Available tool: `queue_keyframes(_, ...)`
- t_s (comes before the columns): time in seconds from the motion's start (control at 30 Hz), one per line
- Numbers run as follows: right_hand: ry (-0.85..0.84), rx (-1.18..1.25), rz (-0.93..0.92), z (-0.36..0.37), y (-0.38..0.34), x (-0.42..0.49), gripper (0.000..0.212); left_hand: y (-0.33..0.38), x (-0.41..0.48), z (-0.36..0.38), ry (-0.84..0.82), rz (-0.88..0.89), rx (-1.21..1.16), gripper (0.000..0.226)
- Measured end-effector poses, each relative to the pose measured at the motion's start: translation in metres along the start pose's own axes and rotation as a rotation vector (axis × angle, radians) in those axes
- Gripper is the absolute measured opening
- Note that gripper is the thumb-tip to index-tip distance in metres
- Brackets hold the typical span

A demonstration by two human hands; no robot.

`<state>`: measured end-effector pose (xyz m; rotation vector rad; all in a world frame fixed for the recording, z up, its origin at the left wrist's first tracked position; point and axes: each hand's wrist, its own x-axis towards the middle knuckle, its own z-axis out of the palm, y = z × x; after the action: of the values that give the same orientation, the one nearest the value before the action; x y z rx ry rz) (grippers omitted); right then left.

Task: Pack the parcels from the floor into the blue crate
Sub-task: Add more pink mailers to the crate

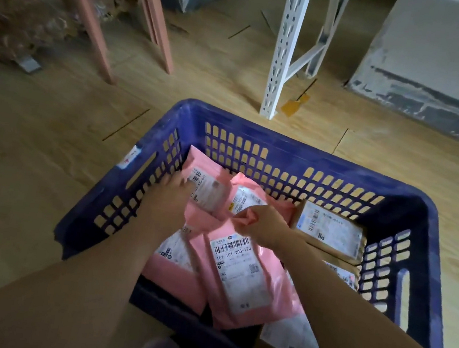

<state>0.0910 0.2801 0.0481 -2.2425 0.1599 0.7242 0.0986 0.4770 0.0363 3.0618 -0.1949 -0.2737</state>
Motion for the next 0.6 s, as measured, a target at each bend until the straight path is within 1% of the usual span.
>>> queue_keyframes(0.03,-0.002,0.006,-0.003,0.002,0.001,0.003,0.015,0.005,0.003,0.001,-0.097,0.007,-0.020,0.039)
queue_keyframes(0.07,-0.002,0.013,-0.001,0.003,0.001,0.004,0.014,0.007,0.006,0.005,-0.190,0.020,-0.042,0.036)
queue_keyframes(0.13,0.008,0.030,0.006,0.003,0.004,0.007,0.014,0.006,0.009,0.019,-0.348,0.038,-0.054,0.043)
queue_keyframes(0.2,0.039,0.060,0.021,0.002,0.011,0.009,0.022,0.002,0.008,0.029,-0.428,0.064,-0.061,0.046)
queue_keyframes(0.23,0.065,0.097,0.045,0.001,0.015,0.009,0.028,-0.002,0.008,0.032,-0.434,0.073,-0.088,0.048)
queue_keyframes(0.3,0.092,0.201,0.104,-0.001,0.023,0.011,0.037,-0.005,0.009,0.032,-0.394,0.047,-0.186,0.055)
queue_keyframes(0.37,0.136,0.267,0.164,-0.004,0.028,0.012,0.035,-0.003,0.008,0.026,-0.275,0.004,-0.230,0.057)
queue_keyframes(0.4,0.175,0.301,0.192,-0.007,0.029,0.012,0.031,-0.001,0.007,0.022,-0.210,0.005,-0.179,0.054)
queue_keyframes(0.47,0.260,0.376,0.223,-0.012,0.031,0.012,0.020,0.005,0.005,0.010,-0.067,0.038,-0.047,0.039)
queue_keyframes(0.53,0.347,0.480,0.258,-0.016,0.030,0.011,0.008,0.013,0.007,-0.006,0.043,0.116,0.058,0.030)
queue_keyframes(0.6,0.410,0.621,0.308,-0.016,0.032,0.011,0.012,0.024,0.012,-0.020,0.138,0.233,0.112,0.030)
